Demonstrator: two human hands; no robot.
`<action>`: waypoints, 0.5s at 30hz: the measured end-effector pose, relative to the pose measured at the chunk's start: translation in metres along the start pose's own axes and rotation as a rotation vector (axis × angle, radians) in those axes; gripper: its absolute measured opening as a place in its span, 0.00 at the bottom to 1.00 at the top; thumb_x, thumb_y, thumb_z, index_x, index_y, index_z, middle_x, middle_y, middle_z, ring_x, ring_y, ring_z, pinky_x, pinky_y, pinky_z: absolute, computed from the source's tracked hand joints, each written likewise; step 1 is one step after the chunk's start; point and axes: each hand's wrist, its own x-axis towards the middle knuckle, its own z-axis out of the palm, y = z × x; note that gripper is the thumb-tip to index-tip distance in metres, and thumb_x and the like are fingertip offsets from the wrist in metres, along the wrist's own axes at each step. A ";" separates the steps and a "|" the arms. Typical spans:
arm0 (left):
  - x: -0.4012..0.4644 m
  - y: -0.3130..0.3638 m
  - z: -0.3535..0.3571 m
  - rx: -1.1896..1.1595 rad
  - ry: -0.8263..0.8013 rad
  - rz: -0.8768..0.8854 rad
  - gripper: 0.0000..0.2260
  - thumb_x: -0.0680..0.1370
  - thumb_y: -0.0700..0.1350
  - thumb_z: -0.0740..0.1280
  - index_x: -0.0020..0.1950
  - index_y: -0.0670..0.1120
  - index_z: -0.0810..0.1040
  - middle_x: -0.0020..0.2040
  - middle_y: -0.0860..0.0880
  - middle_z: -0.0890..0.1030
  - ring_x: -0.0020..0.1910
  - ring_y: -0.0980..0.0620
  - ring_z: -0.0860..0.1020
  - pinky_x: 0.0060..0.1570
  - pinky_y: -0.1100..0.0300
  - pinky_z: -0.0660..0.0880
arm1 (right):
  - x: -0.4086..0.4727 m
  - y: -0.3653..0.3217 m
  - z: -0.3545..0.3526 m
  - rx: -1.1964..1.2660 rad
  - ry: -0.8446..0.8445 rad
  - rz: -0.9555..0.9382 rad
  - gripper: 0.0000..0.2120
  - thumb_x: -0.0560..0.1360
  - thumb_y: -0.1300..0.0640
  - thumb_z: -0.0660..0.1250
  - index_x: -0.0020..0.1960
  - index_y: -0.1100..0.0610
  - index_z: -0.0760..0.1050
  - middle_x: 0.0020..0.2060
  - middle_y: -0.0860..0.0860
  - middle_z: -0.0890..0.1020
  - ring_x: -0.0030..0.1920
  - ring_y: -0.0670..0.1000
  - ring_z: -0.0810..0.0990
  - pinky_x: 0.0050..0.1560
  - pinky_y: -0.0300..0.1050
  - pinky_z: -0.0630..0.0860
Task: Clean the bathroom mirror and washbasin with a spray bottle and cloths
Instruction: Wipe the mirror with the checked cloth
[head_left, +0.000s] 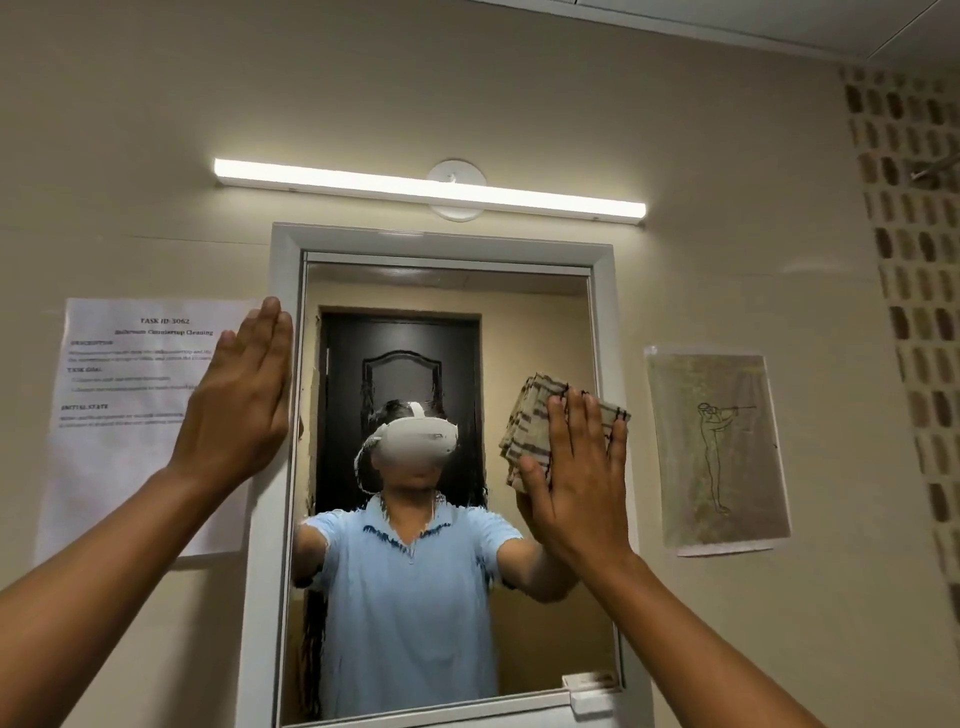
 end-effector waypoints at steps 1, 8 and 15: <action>0.000 -0.001 0.000 -0.003 0.000 -0.005 0.29 0.79 0.45 0.51 0.80 0.44 0.49 0.81 0.45 0.50 0.80 0.47 0.50 0.77 0.45 0.53 | 0.010 -0.001 0.000 -0.019 0.002 0.004 0.34 0.81 0.38 0.46 0.81 0.55 0.49 0.81 0.54 0.48 0.81 0.54 0.44 0.77 0.63 0.45; -0.001 -0.004 -0.001 -0.011 0.000 0.010 0.29 0.78 0.43 0.51 0.80 0.43 0.50 0.81 0.44 0.50 0.80 0.48 0.50 0.77 0.46 0.53 | 0.105 -0.024 -0.007 -0.059 0.023 0.058 0.36 0.80 0.35 0.43 0.81 0.51 0.40 0.81 0.53 0.40 0.80 0.54 0.37 0.77 0.63 0.38; 0.000 -0.008 -0.001 0.004 0.000 0.048 0.29 0.80 0.41 0.54 0.80 0.43 0.50 0.81 0.44 0.50 0.80 0.49 0.49 0.77 0.48 0.53 | 0.135 -0.067 -0.001 -0.070 0.054 0.052 0.33 0.80 0.36 0.43 0.81 0.45 0.40 0.80 0.54 0.40 0.80 0.56 0.37 0.76 0.65 0.38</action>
